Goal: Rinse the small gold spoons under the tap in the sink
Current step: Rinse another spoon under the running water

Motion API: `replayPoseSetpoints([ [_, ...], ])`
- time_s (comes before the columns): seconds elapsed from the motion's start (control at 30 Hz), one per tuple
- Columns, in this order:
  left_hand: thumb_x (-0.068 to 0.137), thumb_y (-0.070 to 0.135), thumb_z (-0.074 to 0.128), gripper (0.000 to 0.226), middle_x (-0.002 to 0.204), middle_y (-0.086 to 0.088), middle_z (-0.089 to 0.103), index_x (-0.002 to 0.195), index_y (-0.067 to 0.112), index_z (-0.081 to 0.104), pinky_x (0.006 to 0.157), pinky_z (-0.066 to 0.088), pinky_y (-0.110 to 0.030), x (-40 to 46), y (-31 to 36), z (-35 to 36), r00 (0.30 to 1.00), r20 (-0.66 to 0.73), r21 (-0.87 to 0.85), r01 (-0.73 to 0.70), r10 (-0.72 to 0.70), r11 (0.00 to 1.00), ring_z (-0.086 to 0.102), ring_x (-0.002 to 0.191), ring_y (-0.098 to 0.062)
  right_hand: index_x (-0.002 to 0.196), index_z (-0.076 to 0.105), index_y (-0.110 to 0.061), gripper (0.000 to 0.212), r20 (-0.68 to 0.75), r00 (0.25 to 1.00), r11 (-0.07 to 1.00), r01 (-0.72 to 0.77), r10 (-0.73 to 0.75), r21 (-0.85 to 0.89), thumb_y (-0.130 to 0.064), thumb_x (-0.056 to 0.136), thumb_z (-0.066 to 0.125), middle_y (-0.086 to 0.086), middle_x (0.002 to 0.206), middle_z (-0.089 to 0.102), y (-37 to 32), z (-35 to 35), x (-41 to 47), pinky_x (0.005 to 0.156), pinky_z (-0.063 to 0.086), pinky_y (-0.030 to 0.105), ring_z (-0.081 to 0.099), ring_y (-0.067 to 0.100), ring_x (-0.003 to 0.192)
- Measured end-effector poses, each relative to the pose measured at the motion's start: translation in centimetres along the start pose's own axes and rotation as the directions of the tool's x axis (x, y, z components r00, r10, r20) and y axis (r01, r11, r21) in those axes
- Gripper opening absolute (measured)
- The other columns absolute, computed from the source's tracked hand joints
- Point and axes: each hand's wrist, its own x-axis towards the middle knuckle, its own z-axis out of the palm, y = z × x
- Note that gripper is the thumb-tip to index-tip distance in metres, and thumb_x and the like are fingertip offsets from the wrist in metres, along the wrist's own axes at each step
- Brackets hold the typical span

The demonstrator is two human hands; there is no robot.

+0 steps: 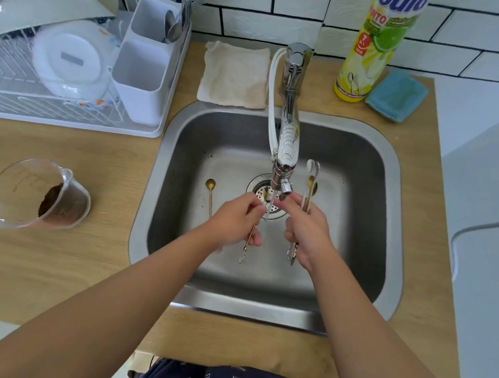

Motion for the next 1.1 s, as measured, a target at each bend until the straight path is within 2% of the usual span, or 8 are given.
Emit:
replayPoseSetpoints([
  [0.1, 0.103, 0.025, 0.055, 0.019, 0.076, -0.006, 0.054, 0.097, 0.007, 0.052, 0.05, 0.052, -0.028, -0.7, 0.9, 0.4, 0.999, 0.025, -0.047, -0.027, 0.028, 0.999, 0.068, 0.055, -0.022, 0.092, 0.073, -0.022, 0.007, 0.022, 0.999, 0.996, 0.031, -0.03, -0.078, -0.02, 0.09, 0.078, -0.013, 0.048, 0.044, -0.6, 0.7, -0.1, 0.039, 0.026, 0.021, 0.027, 0.008, 0.042],
  [0.3, 0.106, 0.03, 0.046, 0.028, 0.073, -0.006, 0.065, 0.106, 0.004, 0.056, 0.047, 0.045, -0.025, -2.4, 1.0, -0.5, 0.995, 0.084, -0.089, 0.058, -0.05, 0.994, 0.059, 0.047, -0.02, 0.079, 0.066, -0.025, 0.019, 0.018, 0.996, 0.965, 0.084, -0.082, -0.249, -0.024, 0.097, 0.069, -0.019, 0.042, 0.05, -1.4, 1.7, 0.4, 0.042, 0.03, 0.022, 0.037, 0.004, 0.043],
  [0.5, 0.107, 0.031, 0.039, 0.035, 0.057, -0.004, 0.06, 0.098, 0.004, 0.06, 0.044, 0.042, -0.024, -2.8, 0.4, -0.4, 0.996, 0.034, -0.049, 0.084, -0.083, 0.995, 0.047, 0.039, -0.015, 0.089, 0.073, -0.011, 0.022, 0.106, 0.994, 0.971, 0.058, -0.034, -0.232, -0.031, 0.097, 0.07, -0.014, 0.047, 0.04, 0.4, 1.5, -0.1, 0.043, 0.025, 0.025, 0.028, 0.01, 0.048],
  [0.63, 0.105, 0.031, 0.036, 0.032, 0.055, 0.0, 0.06, 0.098, 0.01, 0.061, 0.042, 0.038, -0.023, -2.8, 0.7, 0.3, 0.991, 0.086, -0.053, 0.109, -0.105, 0.993, 0.048, 0.039, -0.015, 0.083, 0.072, -0.019, 0.011, 0.096, 0.995, 0.965, 0.059, -0.035, -0.255, -0.025, 0.09, 0.077, -0.013, 0.057, 0.059, 0.6, 1.5, -0.3, 0.043, 0.029, 0.021, 0.037, 0.003, 0.044],
  [0.83, 0.103, 0.024, 0.039, 0.024, 0.058, 0.0, 0.059, 0.1, 0.015, 0.062, 0.035, 0.027, -0.019, -3.1, 1.2, 0.5, 0.991, 0.092, -0.048, 0.101, -0.096, 0.994, 0.043, 0.035, -0.013, 0.09, 0.074, -0.015, 0.027, 0.033, 0.999, 0.982, 0.023, -0.018, -0.185, -0.028, 0.105, 0.056, 0.002, 0.084, 0.081, -0.1, 0.9, 0.4, 0.036, 0.028, 0.018, 0.039, 0.002, 0.036],
  [0.93, 0.104, 0.022, 0.038, 0.025, 0.062, -0.002, 0.06, 0.1, 0.012, 0.06, 0.035, 0.026, -0.02, -3.0, 1.6, 0.4, 0.995, 0.051, -0.052, 0.09, -0.087, 0.995, 0.043, 0.034, -0.014, 0.097, 0.069, -0.022, 0.001, 0.155, 0.988, 0.993, 0.002, 0.016, -0.115, -0.021, 0.098, 0.069, -0.008, 0.067, 0.071, 0.2, 0.8, 0.1, 0.04, 0.024, 0.022, 0.029, 0.006, 0.042],
  [0.97, 0.105, 0.022, 0.038, 0.025, 0.063, -0.002, 0.06, 0.1, 0.012, 0.059, 0.034, 0.027, -0.02, -3.0, 1.8, 0.4, 0.996, 0.044, -0.044, 0.084, -0.082, 0.995, 0.043, 0.034, -0.014, 0.096, 0.067, -0.024, 0.01, 0.156, 0.988, 0.994, -0.002, 0.019, -0.109, -0.017, 0.093, 0.074, -0.01, 0.061, 0.064, 0.4, 0.8, 0.2, 0.04, 0.024, 0.023, 0.029, 0.006, 0.043],
  [1.1, 0.103, 0.021, 0.039, 0.024, 0.06, -0.001, 0.062, 0.1, 0.01, 0.06, 0.034, 0.032, -0.02, -3.4, 1.8, 0.6, 0.998, 0.025, 0.051, 0.062, -0.063, 0.997, 0.046, 0.034, -0.014, 0.097, 0.068, -0.02, 0.005, 0.016, 1.0, 0.986, -0.005, 0.007, -0.164, -0.019, 0.093, 0.071, -0.001, 0.073, 0.077, -0.2, 1.5, 0.3, 0.038, 0.026, 0.022, 0.034, 0.005, 0.039],
])
